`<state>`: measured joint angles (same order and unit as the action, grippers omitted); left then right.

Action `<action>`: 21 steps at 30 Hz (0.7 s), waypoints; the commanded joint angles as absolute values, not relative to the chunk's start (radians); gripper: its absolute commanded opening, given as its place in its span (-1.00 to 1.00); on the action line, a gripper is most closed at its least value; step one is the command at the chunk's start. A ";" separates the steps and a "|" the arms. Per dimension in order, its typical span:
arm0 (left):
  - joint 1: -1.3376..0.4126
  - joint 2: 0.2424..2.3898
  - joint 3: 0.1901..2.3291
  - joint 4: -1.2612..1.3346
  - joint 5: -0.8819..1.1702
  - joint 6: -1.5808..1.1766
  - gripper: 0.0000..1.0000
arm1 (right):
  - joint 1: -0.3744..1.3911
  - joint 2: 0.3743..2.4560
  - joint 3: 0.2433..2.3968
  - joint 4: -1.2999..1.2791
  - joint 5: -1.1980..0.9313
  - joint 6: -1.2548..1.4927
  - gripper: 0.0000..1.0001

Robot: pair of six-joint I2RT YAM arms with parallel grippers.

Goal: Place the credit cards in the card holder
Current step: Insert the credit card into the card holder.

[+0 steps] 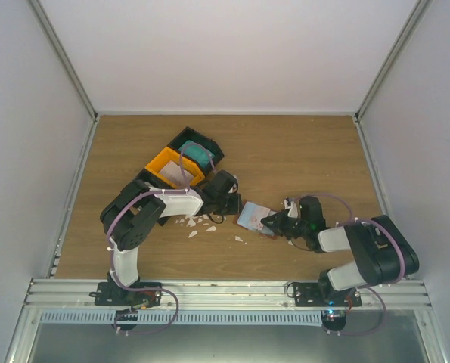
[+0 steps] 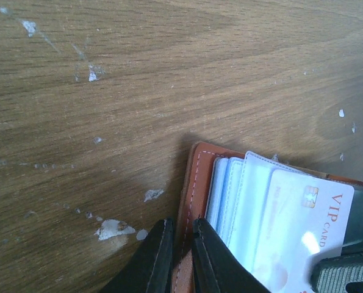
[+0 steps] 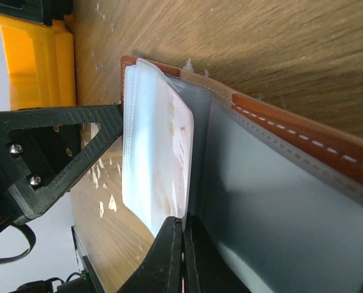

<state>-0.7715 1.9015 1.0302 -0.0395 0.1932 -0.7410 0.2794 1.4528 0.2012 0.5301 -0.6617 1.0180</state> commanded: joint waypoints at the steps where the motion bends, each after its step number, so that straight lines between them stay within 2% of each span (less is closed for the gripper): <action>1: -0.782 1.923 0.988 -0.135 0.197 -0.735 -0.75 | 0.283 1.473 0.183 0.473 -0.591 1.006 -0.97; 8: -0.782 1.919 0.987 -0.134 0.203 -0.732 -0.75 | 0.296 1.588 0.193 0.584 -0.696 1.038 -0.97; 21: -0.784 1.909 0.972 -0.125 0.210 -0.737 -0.75 | 0.328 1.652 0.220 0.643 -0.694 1.083 -0.96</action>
<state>-0.7715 1.8942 1.0187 -0.0345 0.1928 -0.7414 0.2932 1.6009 0.2081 0.6868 -0.7292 1.0718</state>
